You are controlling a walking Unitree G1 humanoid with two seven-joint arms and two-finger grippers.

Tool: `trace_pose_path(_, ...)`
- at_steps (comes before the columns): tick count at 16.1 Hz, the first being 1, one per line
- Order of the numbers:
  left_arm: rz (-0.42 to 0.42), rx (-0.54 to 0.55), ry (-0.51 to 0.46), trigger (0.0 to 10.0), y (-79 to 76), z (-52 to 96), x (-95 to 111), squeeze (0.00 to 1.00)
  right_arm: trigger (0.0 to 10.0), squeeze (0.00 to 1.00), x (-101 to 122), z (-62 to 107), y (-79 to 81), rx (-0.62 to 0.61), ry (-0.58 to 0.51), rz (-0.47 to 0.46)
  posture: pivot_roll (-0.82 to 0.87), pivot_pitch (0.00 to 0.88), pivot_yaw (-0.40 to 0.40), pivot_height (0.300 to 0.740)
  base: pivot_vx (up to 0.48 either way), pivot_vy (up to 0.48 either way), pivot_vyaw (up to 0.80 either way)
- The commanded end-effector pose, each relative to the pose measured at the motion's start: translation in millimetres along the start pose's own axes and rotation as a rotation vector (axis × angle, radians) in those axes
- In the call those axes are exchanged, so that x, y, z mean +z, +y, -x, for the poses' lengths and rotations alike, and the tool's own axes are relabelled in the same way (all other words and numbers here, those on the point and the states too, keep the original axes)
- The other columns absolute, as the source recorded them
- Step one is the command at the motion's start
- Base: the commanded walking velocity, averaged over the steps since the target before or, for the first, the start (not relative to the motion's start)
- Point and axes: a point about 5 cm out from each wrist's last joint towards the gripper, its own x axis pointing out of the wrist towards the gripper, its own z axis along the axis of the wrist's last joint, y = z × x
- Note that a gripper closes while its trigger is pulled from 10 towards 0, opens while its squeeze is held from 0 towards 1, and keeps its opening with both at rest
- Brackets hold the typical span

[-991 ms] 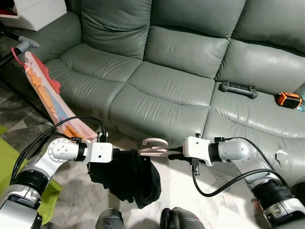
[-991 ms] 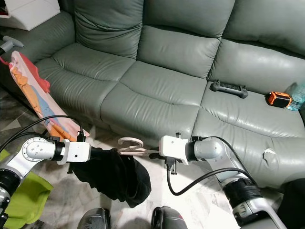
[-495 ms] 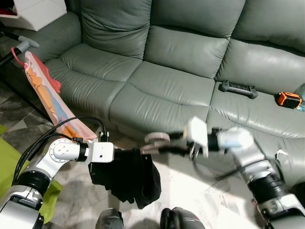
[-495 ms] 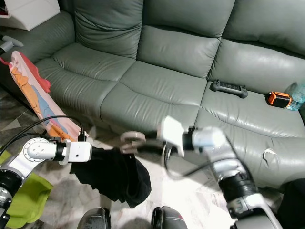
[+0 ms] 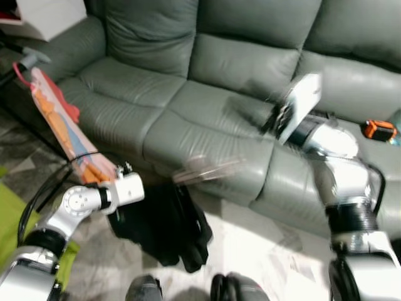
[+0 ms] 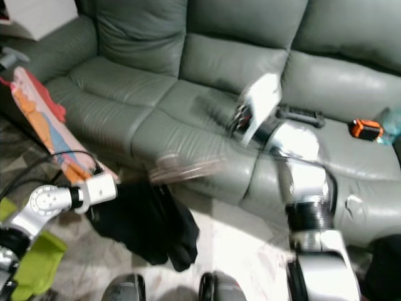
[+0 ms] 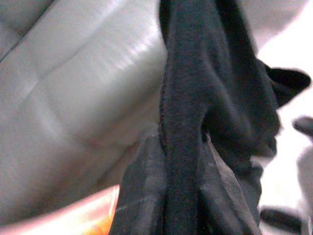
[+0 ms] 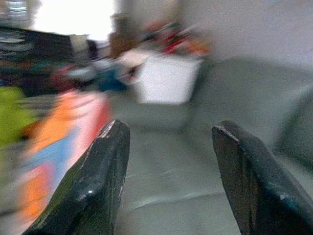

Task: Hang hanger

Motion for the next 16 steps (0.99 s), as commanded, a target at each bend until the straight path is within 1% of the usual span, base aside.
trace_pose_path(1,0.105,0.127,-0.012,0.0,9.8,0.9,-1,0.00,10.0,1.00,-3,6.2,-13.6,-0.153,0.002,0.034,-0.05,0.118,0.001,0.740,0.000,0.000,0.00)
trace_pose_path(2,0.165,0.151,-0.022,0.0,6.5,-2.9,-1,0.00,10.0,1.00,-1,8.6,-19.5,-0.214,0.000,0.066,-0.05,0.118,0.002,0.740,0.000,0.000,0.00)
trace_pose_path(3,0.184,0.158,-0.015,0.0,5.4,-4.4,-1,0.00,10.0,1.00,-1,9.7,-21.6,-0.239,0.003,0.083,-0.05,0.118,0.002,0.740,0.000,0.000,0.00)
trace_pose_path(4,0.236,0.181,0.006,0.0,5.8,-6.5,-3,0.00,10.0,1.00,-3,11.6,-23.7,-0.276,0.016,0.095,-0.05,0.120,0.004,0.740,0.000,0.000,0.00)
trace_pose_path(5,0.286,0.203,0.007,0.0,8.6,-7.1,-3,0.00,10.0,1.00,-5,13.2,-23.8,-0.284,0.024,0.111,-0.05,0.120,0.004,0.740,0.000,0.000,0.00)
trace_pose_path(6,0.330,0.226,0.007,0.0,13.4,-7.2,-2,0.00,10.0,1.00,-9,15.6,-22.4,-0.297,0.038,0.104,-0.05,0.121,0.009,0.740,0.000,0.000,0.00)
trace_pose_path(7,0.365,0.249,-0.023,0.0,20.3,-7.1,3,0.00,10.0,1.00,-19,19.1,-16.7,-0.300,0.066,0.091,-0.05,0.121,0.009,0.740,0.000,0.000,0.00)
trace_pose_path(8,0.370,0.257,-0.049,0.0,24.9,-7.0,8,0.00,10.0,1.00,-27,21.3,-11.2,-0.296,0.089,0.063,-0.05,0.120,0.011,0.740,0.000,0.000,0.00)
trace_pose_path(9,0.370,0.267,-0.090,0.0,32.2,-6.7,17,0.00,10.0,1.00,-38,24.3,-2.5,-0.292,0.118,0.036,-0.04,0.123,0.010,0.740,0.000,0.000,0.00)
trace_pose_path(10,0.376,0.281,-0.132,0.0,39.9,-5.8,27,0.00,10.0,1.00,-46,26.9,5.1,-0.290,0.138,0.010,-0.04,0.123,0.010,0.740,0.000,0.000,0.00)
trace_pose_path(11,0.364,0.292,-0.183,0.0,48.6,-3.5,40,0.00,10.0,1.00,-58,29.9,13.9,-0.276,0.176,-0.019,-0.04,0.123,0.010,0.740,0.000,0.000,0.00)
trace_pose_path(12,0.361,0.288,-0.232,0.0,53.9,-1.4,51,0.00,10.0,1.00,-65,31.7,18.0,-0.275,0.203,-0.030,-0.03,0.122,0.008,0.740,0.000,0.000,0.00)
trace_pose_path(13,0.338,0.245,-0.307,0.0,55.5,1.4,64,0.00,10.0,1.00,-74,33.7,20.2,-0.276,0.242,-0.056,-0.03,0.122,0.008,0.740,0.000,0.000,0.00)
trace_pose_path(14,0.289,0.180,-0.391,0.0,54.3,5.6,79,0.00,10.0,1.00,-81,35.8,20.4,-0.277,0.279,-0.069,-0.03,0.120,0.005,0.740,0.000,0.000,0.00)
trace_pose_path(15,0.235,0.082,-0.477,0.0,51.2,12.9,95,0.00,10.0,1.00,-88,37.3,18.0,-0.294,0.306,-0.121,-0.02,0.116,0.003,0.740,0.000,0.000,0.00)
trace_pose_path(16,0.198,0.055,-0.491,0.0,51.8,15.9,100,0.00,10.0,1.00,-90,37.5,16.4,-0.303,0.310,-0.145,-0.02,0.114,0.002,0.740,0.000,0.000,0.00)
